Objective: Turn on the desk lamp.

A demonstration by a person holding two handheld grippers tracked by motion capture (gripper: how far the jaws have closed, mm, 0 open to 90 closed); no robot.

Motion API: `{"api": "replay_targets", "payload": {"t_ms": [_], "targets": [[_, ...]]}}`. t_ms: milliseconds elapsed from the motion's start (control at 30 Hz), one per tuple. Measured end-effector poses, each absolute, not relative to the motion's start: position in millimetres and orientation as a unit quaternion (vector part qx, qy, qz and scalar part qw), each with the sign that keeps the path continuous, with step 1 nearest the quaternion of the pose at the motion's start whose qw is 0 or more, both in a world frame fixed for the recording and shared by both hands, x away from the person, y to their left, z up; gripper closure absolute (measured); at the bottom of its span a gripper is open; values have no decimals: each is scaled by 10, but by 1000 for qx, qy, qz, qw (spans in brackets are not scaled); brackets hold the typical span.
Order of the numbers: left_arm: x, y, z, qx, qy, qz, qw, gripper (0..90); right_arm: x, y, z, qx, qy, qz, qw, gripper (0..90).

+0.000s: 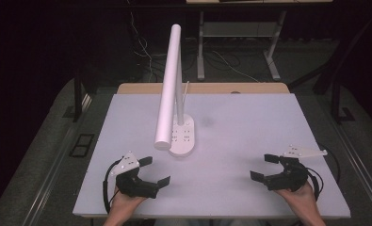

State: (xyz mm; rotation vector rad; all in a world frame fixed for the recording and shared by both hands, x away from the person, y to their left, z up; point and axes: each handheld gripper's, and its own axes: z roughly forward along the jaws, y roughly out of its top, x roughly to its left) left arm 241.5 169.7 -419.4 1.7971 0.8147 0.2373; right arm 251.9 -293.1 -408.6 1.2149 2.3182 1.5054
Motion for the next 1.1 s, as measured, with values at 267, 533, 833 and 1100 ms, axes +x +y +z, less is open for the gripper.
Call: {"api": "replay_targets", "payload": {"t_ms": [267,533,833,1100], "targets": [[2411,1656,-4203,760,342,97,545,0,2519,-2949,-4086,405,767,494,57,14],[2405,1674,-4195,757,341,103,549,0,2523,-2976,-4064,403,768,495,57,14],[2427,1716,-4202,753,341,110,551,0,2525,-2978,-4043,404,773,486,54,15],[2430,1733,-4204,752,344,110,551,0,2558,-2927,-4019,399,782,476,54,15]]}}
